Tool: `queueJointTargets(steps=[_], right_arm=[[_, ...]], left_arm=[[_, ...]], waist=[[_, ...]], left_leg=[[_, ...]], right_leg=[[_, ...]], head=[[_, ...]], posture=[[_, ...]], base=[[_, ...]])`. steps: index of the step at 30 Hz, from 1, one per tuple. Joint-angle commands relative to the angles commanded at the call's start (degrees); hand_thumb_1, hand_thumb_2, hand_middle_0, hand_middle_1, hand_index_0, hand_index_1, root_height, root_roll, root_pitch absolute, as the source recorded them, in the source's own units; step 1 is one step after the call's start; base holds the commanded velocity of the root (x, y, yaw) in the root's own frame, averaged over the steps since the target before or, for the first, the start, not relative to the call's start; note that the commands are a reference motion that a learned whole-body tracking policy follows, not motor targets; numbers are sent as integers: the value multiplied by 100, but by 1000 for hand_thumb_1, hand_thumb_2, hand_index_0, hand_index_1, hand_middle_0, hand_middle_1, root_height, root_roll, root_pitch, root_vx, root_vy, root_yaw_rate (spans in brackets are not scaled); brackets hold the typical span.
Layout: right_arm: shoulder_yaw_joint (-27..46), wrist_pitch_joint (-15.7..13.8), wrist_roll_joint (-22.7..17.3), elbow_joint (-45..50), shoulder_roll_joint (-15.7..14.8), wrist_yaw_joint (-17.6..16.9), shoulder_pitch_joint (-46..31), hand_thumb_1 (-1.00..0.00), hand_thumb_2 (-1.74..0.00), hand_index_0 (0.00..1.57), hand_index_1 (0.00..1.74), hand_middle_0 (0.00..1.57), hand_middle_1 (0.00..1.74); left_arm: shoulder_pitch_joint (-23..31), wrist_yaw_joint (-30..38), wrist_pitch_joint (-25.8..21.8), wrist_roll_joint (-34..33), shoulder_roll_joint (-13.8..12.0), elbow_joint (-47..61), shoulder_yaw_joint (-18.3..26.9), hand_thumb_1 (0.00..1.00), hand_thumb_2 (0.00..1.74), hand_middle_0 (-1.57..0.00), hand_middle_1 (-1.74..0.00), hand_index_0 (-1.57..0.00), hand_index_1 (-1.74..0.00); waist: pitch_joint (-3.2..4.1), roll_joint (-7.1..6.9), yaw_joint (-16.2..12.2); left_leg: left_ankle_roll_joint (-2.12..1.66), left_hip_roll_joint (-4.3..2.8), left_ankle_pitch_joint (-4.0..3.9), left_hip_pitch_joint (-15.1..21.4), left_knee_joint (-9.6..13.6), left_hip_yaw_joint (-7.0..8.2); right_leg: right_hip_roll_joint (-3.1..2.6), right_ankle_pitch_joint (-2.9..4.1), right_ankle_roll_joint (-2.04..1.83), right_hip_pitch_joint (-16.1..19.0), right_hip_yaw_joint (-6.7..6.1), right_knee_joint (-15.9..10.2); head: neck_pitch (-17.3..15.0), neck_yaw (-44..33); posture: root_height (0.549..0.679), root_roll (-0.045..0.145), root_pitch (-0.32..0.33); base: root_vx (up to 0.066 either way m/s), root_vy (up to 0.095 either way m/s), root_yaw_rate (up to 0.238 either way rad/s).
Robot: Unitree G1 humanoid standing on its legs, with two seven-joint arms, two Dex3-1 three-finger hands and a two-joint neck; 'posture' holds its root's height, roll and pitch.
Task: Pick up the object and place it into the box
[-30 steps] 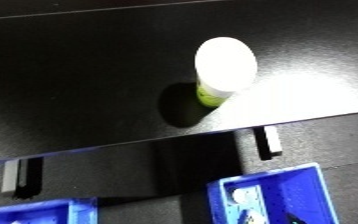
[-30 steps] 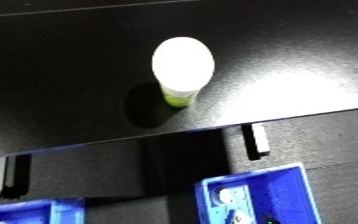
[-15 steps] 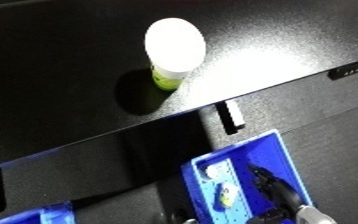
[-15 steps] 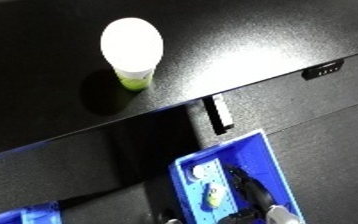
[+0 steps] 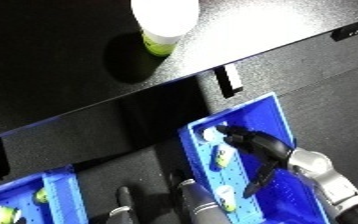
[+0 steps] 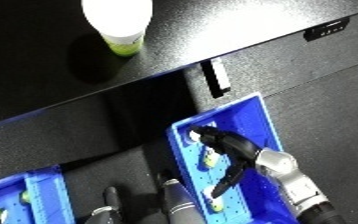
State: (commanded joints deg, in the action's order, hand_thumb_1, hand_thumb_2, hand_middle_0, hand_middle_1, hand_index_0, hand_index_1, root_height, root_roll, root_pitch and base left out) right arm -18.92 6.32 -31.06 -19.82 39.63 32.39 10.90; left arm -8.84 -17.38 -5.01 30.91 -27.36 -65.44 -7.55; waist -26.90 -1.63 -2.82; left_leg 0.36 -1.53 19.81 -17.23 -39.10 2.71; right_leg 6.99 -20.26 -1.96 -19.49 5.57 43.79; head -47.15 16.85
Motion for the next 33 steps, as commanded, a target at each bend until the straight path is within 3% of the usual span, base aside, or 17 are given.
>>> queueJointTargets(steps=[4,8,12,16,20,24,30,33], right_arm=[[10,533,-386,654,247,880,17,0,0,0,0,0,0],[113,734,-897,1299,456,1468,77,0,0,0,0,0,0],[309,735,-1529,1974,616,1780,190,0,0,0,0,0,0],[614,524,-2265,2490,620,1815,348,0,0,0,0,0,0],[984,49,-2948,2896,456,1554,582,0,0,0,0,0,0],[1371,-630,-3251,3145,193,935,832,0,0,0,0,0,0],[2098,-1740,-3010,3206,-207,-294,1156,0,0,0,0,0,0],[2344,-2118,-2718,3089,-277,-910,1309,0,0,0,0,0,0]], left_arm=[[8,-30,3,7,-102,-52,16,0,0,0,0,0,0],[6,-92,-64,30,-163,-205,8,0,0,0,0,0,0],[-9,-153,-157,50,-177,-377,-4,0,0,0,0,0,0],[-17,-165,-216,22,-131,-485,-19,0,0,0,0,0,0],[-8,-161,-265,-48,-35,-570,-22,0,0,0,0,0,0],[6,-148,-297,-102,74,-630,-21,0,0,0,0,0,0],[112,-97,-291,-156,241,-555,26,0,0,0,0,0,0],[156,-74,-267,-149,295,-486,4,0,0,0,0,0,0]], waist=[[6,-62,-9],[35,-115,-22],[86,-155,-44],[140,-170,-55],[185,-152,-58],[223,-108,-72],[268,-5,-112],[254,43,-98]], left_leg=[[-32,-32,-6,-9,-1,18],[-61,-65,-6,3,14,34],[-87,-97,12,-18,-13,58],[-101,-114,46,-31,-49,69],[-104,-115,88,-50,-102,78],[-92,-109,140,-83,-183,84],[-59,-87,187,-110,-251,116],[-41,-65,205,-133,-295,122]], right_leg=[[5,-14,-8,-2,13,10],[6,-27,-23,13,21,5],[2,-49,-27,2,24,23],[0,-72,-31,5,30,39],[-4,-99,-31,2,36,69],[-7,-125,-23,-21,31,127],[-35,-143,6,-48,11,172],[-45,-145,26,-66,-6,193]], head=[[88,-88],[169,-201],[220,-308],[305,-326],[410,-329],[658,-322],[1116,-286],[1206,-259]], posture=[[636,29,-51],[636,28,-50],[635,28,-48],[635,28,-47],[635,30,-46],[634,31,-48],[633,33,-46],[633,35,-47]], base=[[10,-24,-23],[22,-19,-29],[21,-12,-23],[30,-8,2],[32,2,8],[36,13,5],[34,30,-4],[11,36,-3]])
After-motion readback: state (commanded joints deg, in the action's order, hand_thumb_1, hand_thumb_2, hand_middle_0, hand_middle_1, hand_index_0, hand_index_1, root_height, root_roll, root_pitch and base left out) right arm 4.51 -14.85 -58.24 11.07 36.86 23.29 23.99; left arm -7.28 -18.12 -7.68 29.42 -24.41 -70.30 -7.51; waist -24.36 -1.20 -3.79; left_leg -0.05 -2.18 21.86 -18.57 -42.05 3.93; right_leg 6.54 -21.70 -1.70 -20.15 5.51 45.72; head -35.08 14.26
